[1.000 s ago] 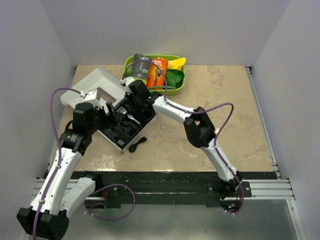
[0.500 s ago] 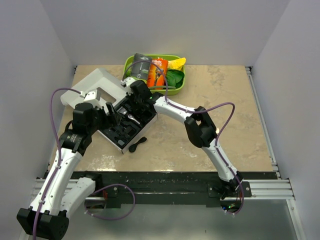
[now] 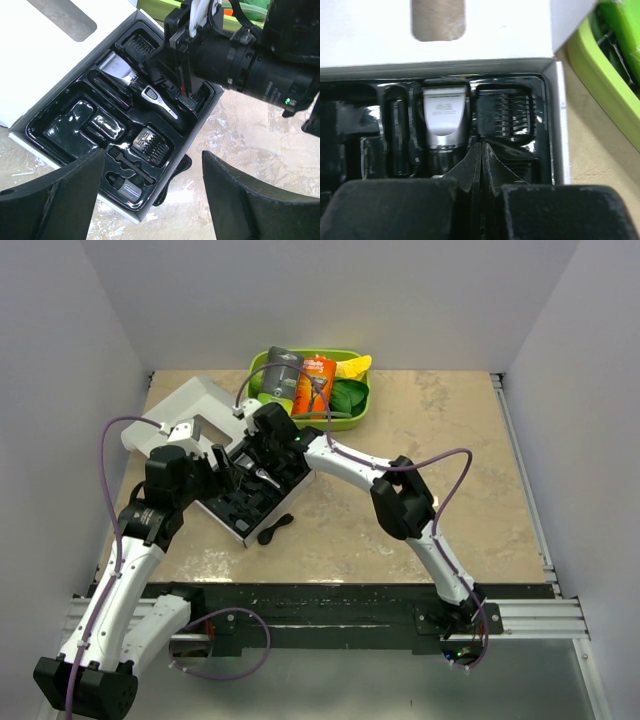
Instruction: Sort the hair-cutting tools
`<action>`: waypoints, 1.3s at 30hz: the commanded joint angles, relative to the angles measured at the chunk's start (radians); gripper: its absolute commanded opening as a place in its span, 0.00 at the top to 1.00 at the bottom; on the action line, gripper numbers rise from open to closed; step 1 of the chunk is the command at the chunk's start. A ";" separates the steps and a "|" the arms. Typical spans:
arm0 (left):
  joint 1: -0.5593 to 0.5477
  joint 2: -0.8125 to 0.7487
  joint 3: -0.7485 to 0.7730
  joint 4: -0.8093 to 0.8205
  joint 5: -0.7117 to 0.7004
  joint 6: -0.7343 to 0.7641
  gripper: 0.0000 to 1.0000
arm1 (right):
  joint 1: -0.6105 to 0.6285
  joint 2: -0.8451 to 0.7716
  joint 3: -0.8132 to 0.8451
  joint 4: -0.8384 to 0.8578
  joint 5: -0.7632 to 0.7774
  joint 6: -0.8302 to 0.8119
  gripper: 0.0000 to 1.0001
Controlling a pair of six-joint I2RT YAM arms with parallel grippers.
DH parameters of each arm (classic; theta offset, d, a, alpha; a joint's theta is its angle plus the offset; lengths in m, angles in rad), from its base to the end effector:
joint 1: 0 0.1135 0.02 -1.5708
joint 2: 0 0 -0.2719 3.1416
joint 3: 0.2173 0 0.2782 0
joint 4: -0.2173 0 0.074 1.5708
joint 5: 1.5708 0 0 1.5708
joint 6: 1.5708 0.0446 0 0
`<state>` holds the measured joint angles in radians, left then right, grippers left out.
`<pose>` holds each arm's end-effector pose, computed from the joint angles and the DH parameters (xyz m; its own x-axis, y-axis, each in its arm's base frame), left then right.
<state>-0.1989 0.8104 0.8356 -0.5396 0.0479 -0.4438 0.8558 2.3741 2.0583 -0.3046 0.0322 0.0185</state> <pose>0.2014 -0.0428 0.3190 -0.5379 -0.3291 -0.7761 0.0081 0.9186 -0.3951 0.3872 0.4438 0.2060 -0.3947 -0.4264 -0.8139 -0.7303 0.6831 -0.0037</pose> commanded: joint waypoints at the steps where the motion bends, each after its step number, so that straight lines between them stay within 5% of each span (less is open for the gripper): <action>1: -0.004 -0.013 -0.004 0.030 0.000 0.005 0.17 | 0.029 -0.111 -0.020 0.016 -0.015 -0.046 1.00; 39: -0.004 -0.011 0.003 0.026 -0.011 0.016 0.16 | 0.029 -0.015 -0.030 -0.079 0.146 -0.026 1.00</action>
<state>-0.1989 0.8055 0.8257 -0.5400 0.0441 -0.4435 0.8944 2.3714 2.0228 -0.3824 0.1246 -0.0147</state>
